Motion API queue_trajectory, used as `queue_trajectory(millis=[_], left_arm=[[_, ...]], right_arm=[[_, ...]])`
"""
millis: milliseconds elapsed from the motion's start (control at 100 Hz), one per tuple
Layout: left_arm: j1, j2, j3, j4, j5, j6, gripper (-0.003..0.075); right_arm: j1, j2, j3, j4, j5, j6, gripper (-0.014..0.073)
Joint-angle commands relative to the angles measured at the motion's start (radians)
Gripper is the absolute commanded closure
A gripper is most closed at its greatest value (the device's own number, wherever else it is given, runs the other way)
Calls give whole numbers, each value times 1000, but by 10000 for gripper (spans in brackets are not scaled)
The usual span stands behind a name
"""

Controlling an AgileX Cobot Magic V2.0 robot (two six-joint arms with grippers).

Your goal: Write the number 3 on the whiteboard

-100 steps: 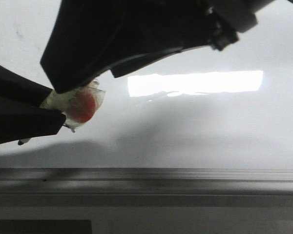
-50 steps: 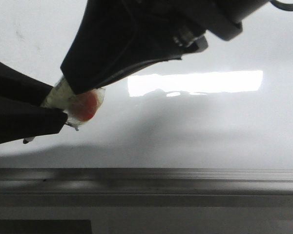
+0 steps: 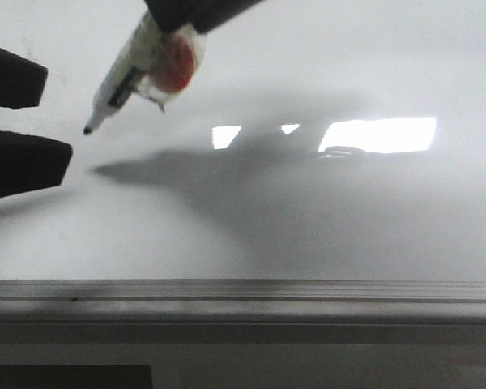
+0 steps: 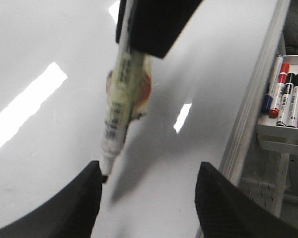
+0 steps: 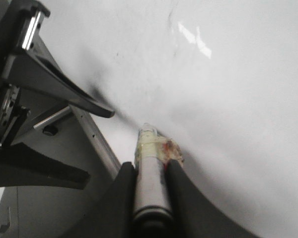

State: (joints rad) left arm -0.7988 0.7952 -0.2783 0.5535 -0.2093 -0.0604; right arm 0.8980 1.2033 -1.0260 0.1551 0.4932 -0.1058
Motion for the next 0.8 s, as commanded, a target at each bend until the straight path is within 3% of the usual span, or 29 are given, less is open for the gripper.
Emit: queue_trajectory(millis=[0, 610, 790], left_arm=[[-8, -28, -25, -67, -33, -10, 328], [-8, -38, -25, -81, -33, -10, 331], [-8, -38, -25, -81, -33, -10, 331]], right_arm=[[-19, -28, -77, -22, -28, -9, 661], [-173, 46, -181, -72, 70, -9, 661], [-204, 19, -208, -109, 166, 23, 661]])
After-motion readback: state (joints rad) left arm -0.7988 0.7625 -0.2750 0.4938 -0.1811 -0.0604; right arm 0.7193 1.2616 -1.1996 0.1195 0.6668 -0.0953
